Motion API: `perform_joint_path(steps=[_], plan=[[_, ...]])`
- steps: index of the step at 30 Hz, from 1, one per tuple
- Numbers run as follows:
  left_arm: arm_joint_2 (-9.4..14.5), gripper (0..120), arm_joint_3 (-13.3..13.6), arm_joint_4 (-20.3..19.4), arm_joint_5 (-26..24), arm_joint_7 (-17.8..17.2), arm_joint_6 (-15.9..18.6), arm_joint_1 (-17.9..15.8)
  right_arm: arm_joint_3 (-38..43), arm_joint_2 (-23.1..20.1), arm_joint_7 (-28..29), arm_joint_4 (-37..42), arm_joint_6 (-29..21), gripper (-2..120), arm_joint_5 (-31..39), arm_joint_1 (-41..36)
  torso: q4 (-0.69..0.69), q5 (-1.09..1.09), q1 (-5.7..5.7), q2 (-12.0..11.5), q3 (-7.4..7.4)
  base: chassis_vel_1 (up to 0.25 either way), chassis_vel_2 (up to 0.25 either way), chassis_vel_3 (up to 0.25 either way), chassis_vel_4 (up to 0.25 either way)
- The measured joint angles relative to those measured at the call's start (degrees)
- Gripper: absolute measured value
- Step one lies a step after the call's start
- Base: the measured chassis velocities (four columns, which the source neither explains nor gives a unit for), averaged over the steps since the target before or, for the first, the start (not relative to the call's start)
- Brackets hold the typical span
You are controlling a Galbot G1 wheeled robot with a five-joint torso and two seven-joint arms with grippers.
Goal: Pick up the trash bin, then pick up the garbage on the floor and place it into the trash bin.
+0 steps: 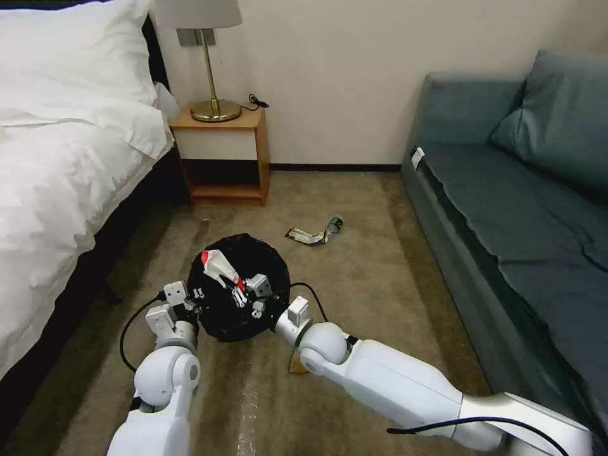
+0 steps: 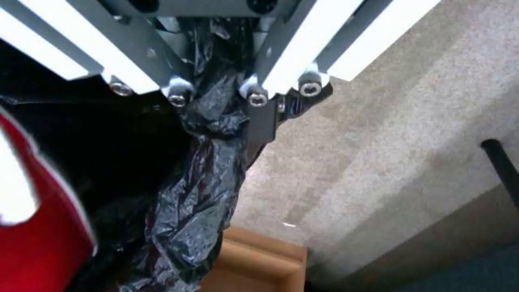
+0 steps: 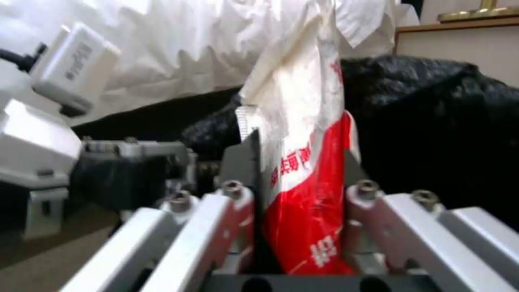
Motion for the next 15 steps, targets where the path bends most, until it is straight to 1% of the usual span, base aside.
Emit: perform_joint_path(steps=[1,2,4,5,7,8,9,10,11,13,14,15], plan=[[0.0,3,-0.1,0.0,0.0,0.0,0.0,0.1,0.1,-0.2,0.0,0.0,0.0,29,0.0,-0.1,0.00,0.00,0.00,0.0,0.00,0.000,0.000,0.000,0.000],[0.0,3,-0.1,0.0,0.0,0.0,0.0,0.1,0.1,-0.2,0.0,0.0,0.0,29,0.0,-0.1,0.00,0.00,0.00,0.0,0.00,0.000,0.000,0.000,0.000],[0.1,3,-0.1,0.0,0.0,0.0,0.0,0.2,0.1,-0.3,0.0,0.1,-0.1,39,0.0,-0.1,0.00,0.00,0.00,0.0,0.00,0.000,0.000,0.000,0.000],[0.1,3,-0.1,0.0,0.0,0.0,0.0,0.2,0.1,-0.3,0.0,0.1,-0.1,39,0.0,-0.1,0.00,0.00,0.00,0.0,0.00,0.000,0.000,0.000,0.000],[0.1,3,-0.1,0.0,0.0,0.0,0.0,0.2,0.1,-0.3,0.0,0.3,-0.1,51,0.0,0.0,0.00,0.00,0.00,0.0,0.00,0.000,0.000,0.000,0.000],[0.1,3,-0.1,0.0,0.0,0.0,0.0,0.2,0.1,-0.3,0.0,0.3,-0.1,51,0.0,0.0,0.00,0.00,0.00,0.0,0.00,0.000,0.000,0.000,0.000],[0.2,3,-0.2,0.0,0.0,0.0,0.0,0.2,0.2,-0.4,-0.1,0.4,-0.1,57,0.0,0.0,0.00,0.00,0.00,0.0,0.00,0.000,0.000,0.000,0.000],[0.2,3,-0.2,0.0,0.0,0.0,0.0,0.2,0.2,-0.4,-0.1,0.5,-0.1,61,0.0,0.1,0.00,0.00,0.00,0.0,0.00,0.000,0.000,0.000,0.000],[0.2,3,-0.2,0.0,0.0,0.0,0.0,0.2,0.2,-0.4,-0.1,0.5,-0.1,61,0.0,0.1,0.00,0.00,0.00,0.0,0.00,0.000,0.000,0.000,0.000],[0.4,3,-0.5,0.0,-0.1,0.0,0.0,0.2,0.4,-0.6,-0.1,0.9,-0.2,73,0.1,0.2,0.00,0.00,0.00,0.0,0.00,0.000,0.000,0.000,0.000],[0.4,3,-0.5,0.0,-0.1,0.0,0.0,0.2,0.4,-0.6,-0.1,0.9,-0.2,73,0.1,0.2,0.00,0.00,0.00,0.0,0.00,0.000,0.000,0.000,0.000],[0.4,3,-0.6,0.0,-0.1,0.0,0.0,0.2,0.6,-0.6,-0.1,1.1,-0.3,76,0.1,0.3,0.00,0.00,0.00,0.0,0.00,0.000,0.000,0.000,0.000]])
